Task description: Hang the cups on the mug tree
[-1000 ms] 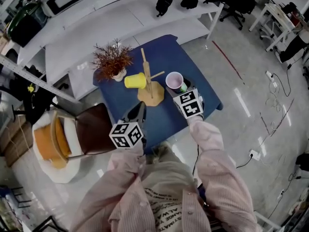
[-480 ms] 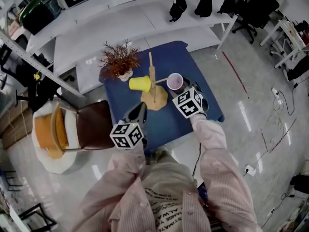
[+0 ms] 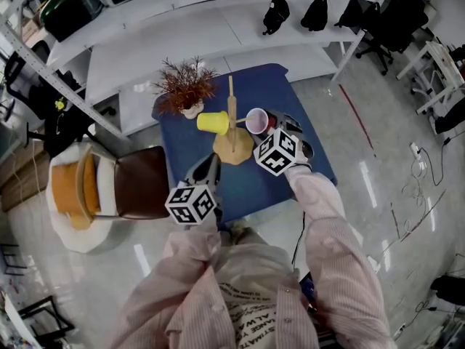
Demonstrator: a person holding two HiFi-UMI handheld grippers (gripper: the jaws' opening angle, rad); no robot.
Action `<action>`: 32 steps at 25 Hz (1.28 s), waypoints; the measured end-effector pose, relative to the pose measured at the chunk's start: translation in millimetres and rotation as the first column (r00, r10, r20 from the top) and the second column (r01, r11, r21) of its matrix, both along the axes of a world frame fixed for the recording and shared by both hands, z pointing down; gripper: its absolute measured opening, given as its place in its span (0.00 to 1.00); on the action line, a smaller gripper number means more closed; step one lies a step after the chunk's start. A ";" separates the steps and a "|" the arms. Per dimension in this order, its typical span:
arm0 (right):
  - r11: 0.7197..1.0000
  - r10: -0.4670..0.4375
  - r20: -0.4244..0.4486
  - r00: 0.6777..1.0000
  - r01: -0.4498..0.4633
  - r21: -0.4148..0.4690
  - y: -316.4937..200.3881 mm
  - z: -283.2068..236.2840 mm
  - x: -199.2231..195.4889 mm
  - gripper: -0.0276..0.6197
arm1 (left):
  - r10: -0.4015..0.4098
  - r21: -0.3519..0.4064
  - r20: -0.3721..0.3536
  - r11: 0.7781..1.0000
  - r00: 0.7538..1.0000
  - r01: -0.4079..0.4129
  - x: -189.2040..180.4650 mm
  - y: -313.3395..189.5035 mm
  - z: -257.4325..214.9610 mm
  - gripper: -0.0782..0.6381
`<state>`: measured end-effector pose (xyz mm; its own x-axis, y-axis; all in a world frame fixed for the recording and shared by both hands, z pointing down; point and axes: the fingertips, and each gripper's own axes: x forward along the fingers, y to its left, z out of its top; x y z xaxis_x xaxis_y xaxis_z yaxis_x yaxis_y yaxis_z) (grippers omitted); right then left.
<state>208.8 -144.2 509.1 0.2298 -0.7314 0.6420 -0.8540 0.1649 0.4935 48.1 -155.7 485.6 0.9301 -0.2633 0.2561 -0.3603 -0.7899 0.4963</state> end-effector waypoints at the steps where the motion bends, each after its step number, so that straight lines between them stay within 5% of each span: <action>1: 1.000 -0.014 -0.019 1.000 0.014 -0.011 -0.9 0.1 -2.0 0.50 | -0.002 0.000 -0.002 1.000 1.000 0.002 -1.0 0.3 -0.3 0.11; 20: 0.978 -0.163 -0.258 0.952 0.121 -0.172 -22.1 6.6 -22.6 0.50 | 0.003 -0.012 -0.020 1.000 1.000 -0.003 -23.3 -17.1 -3.1 0.11; 32: 0.955 -0.263 -0.399 0.878 0.177 -0.239 -28.8 5.0 -33.2 0.50 | 0.016 -0.025 -0.020 1.000 1.000 -0.016 -25.2 -28.7 0.0 0.11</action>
<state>175.5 -172.9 514.1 0.3574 -0.6692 0.6515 -0.5018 0.4507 0.7383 22.8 -184.4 485.6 0.9391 -0.2419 0.2441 -0.3376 -0.7825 0.5232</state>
